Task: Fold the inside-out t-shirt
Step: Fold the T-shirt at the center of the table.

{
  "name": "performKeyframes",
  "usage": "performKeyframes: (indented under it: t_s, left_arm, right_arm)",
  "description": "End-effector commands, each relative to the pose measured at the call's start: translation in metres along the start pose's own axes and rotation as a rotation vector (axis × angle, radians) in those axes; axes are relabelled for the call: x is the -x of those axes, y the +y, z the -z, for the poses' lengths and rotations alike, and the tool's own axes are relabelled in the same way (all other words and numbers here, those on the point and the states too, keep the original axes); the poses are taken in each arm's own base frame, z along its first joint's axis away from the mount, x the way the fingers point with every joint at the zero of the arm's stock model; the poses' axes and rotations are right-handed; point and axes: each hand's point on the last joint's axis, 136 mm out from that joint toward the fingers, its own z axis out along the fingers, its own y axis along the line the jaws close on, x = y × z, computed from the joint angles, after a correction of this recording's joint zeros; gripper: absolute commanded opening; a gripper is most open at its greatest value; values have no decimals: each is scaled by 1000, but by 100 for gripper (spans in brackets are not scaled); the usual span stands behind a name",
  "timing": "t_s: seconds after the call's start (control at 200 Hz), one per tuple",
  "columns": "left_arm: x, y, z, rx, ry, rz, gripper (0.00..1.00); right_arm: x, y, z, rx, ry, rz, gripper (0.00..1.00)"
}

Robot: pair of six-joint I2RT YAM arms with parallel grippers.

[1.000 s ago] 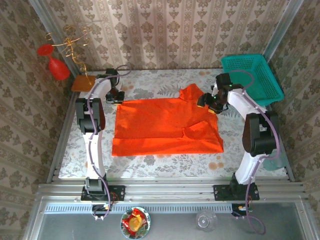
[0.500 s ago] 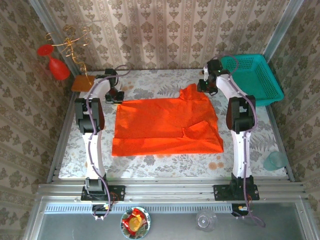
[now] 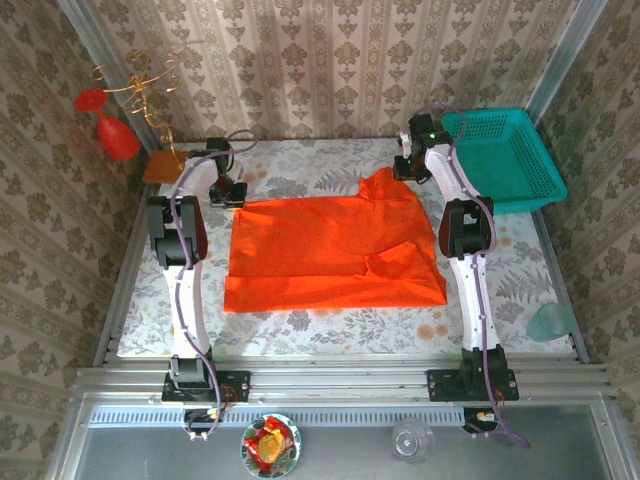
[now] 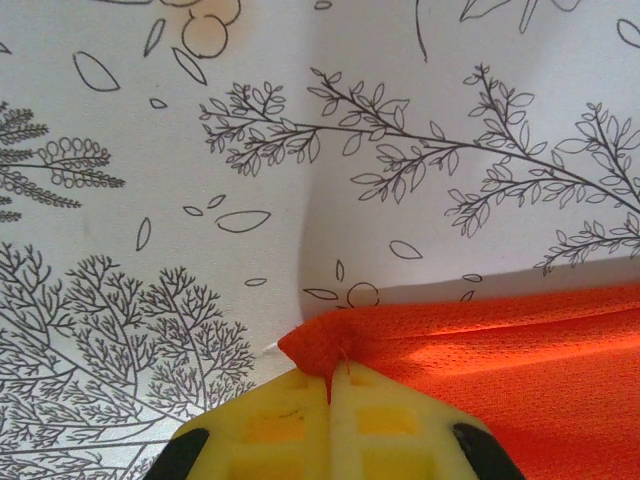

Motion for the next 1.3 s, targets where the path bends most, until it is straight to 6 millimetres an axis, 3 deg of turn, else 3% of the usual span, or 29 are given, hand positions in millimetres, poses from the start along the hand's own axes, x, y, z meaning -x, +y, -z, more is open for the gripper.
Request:
performKeyframes:
  t_s: [0.0,0.24,0.47,0.65,0.925,1.11,1.295]
  left_arm:
    - [-12,5,-19,-9,56,20,0]
    - [-10,3,-20,-16,59,21,0]
    - [-4,1,-14,-23,50,12,0]
    - [7,0,4,-19,-8,9,0]
    - [24,-4,46,-33,-124,16,0]
    - [22,-6,57,-44,-145,31,0]
    - [9,-5,73,-43,-193,60,0]
  right_arm:
    - [-17,9,-5,36,67,38,29]
    - [-26,5,-17,10,92,42,23]
    - [-17,5,-7,-7,67,42,10]
    - [7,8,25,-14,-13,5,0]
    - [33,14,90,-22,-131,-17,0]
    - [27,17,115,-18,-140,-26,0]
    - [5,20,132,-4,-120,-73,0]
